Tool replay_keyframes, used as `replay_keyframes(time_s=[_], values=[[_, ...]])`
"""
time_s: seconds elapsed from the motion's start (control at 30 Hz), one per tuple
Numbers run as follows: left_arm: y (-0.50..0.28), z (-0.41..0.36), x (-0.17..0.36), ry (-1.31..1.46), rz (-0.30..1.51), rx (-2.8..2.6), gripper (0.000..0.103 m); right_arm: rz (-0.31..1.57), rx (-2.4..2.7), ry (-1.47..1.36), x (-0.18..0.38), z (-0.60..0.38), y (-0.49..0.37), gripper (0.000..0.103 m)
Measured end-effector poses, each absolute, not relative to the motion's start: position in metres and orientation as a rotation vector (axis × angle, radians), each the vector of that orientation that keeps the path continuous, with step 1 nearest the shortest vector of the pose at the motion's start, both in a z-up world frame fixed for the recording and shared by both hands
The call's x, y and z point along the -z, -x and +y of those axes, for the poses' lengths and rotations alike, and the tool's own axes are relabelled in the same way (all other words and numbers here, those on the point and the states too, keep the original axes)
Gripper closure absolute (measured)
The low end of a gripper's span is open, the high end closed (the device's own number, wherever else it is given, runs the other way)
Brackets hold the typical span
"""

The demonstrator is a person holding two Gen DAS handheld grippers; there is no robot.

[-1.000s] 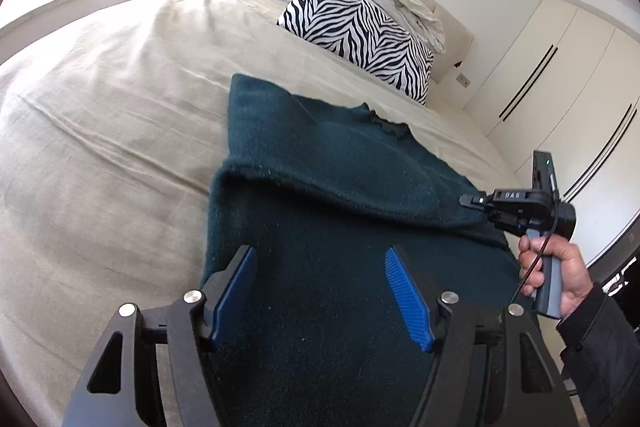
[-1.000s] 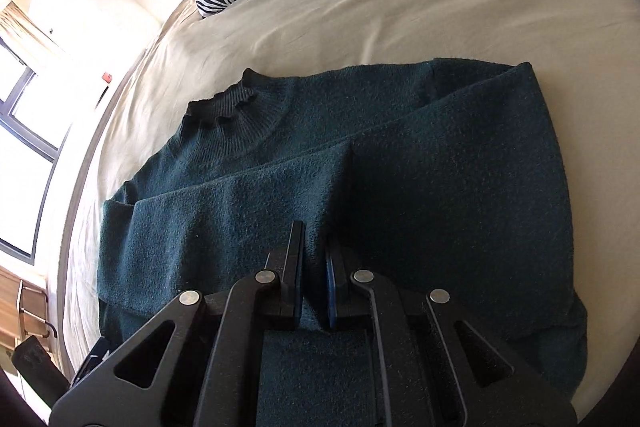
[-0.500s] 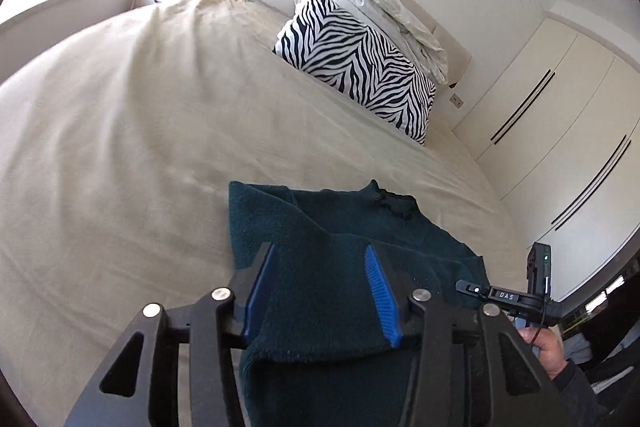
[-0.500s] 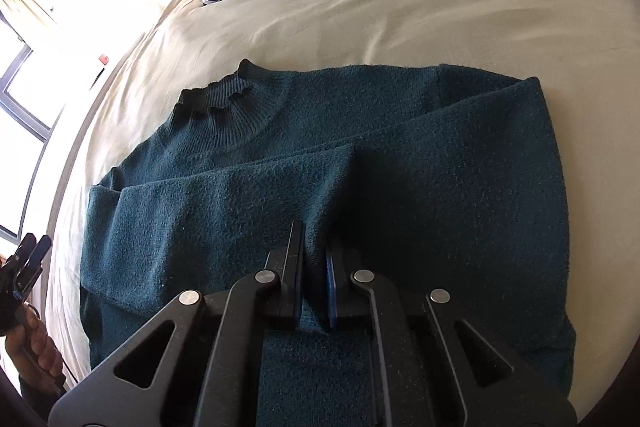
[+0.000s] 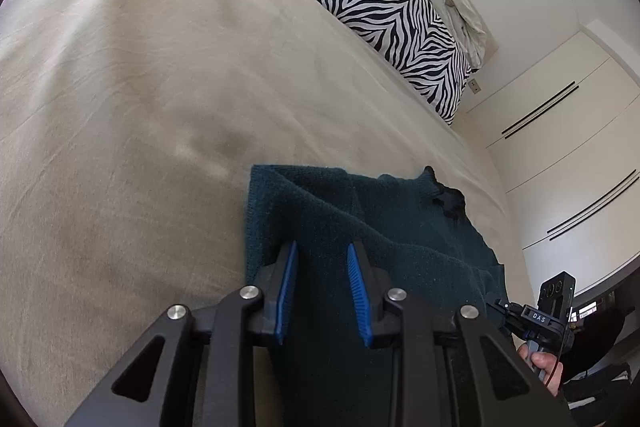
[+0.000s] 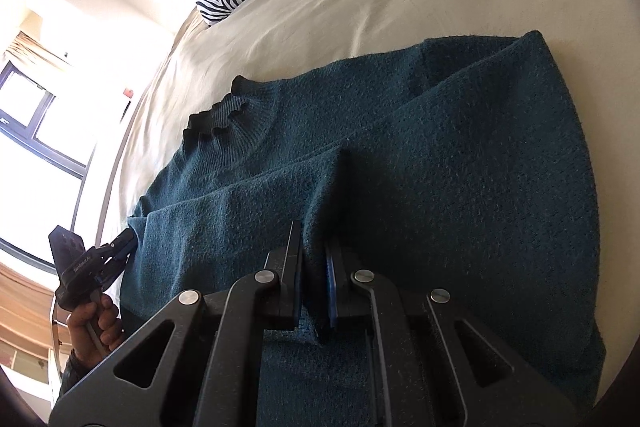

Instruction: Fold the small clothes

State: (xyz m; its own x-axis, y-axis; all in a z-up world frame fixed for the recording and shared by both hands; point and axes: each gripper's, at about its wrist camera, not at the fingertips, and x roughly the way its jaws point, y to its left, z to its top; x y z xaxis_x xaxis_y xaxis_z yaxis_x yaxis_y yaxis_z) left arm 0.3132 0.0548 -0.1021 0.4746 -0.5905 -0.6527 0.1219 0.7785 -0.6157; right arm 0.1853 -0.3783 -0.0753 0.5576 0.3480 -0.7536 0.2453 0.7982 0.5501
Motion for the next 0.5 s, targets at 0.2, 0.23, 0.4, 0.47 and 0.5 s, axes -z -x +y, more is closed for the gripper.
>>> replay_keyframes(time_s=[0.2, 0.23, 0.4, 0.47, 0.5], values=[[-0.276, 0.050, 0.089, 0.451, 0.978, 0.491, 0.064, 0.994, -0.067, -0.680, 0.075, -0.378, -0.180, 0.095], [-0.265, 0.048, 0.087, 0.426, 0.972, 0.491, 0.064, 0.994, -0.066, -0.683, 0.075, -0.379, -0.179, 0.095], [-0.225, 0.042, 0.083, 0.331, 0.945, 0.497, 0.061, 0.989, -0.048, -0.688, 0.073, -0.377, -0.176, 0.095], [-0.218, 0.040, 0.083, 0.305, 0.959, 0.513, 0.061, 0.988, -0.038, -0.688, 0.072, -0.376, -0.176, 0.095], [-0.216, 0.039, 0.083, 0.295, 0.970, 0.519, 0.061, 0.989, -0.034, -0.682, 0.071, -0.375, -0.176, 0.095]])
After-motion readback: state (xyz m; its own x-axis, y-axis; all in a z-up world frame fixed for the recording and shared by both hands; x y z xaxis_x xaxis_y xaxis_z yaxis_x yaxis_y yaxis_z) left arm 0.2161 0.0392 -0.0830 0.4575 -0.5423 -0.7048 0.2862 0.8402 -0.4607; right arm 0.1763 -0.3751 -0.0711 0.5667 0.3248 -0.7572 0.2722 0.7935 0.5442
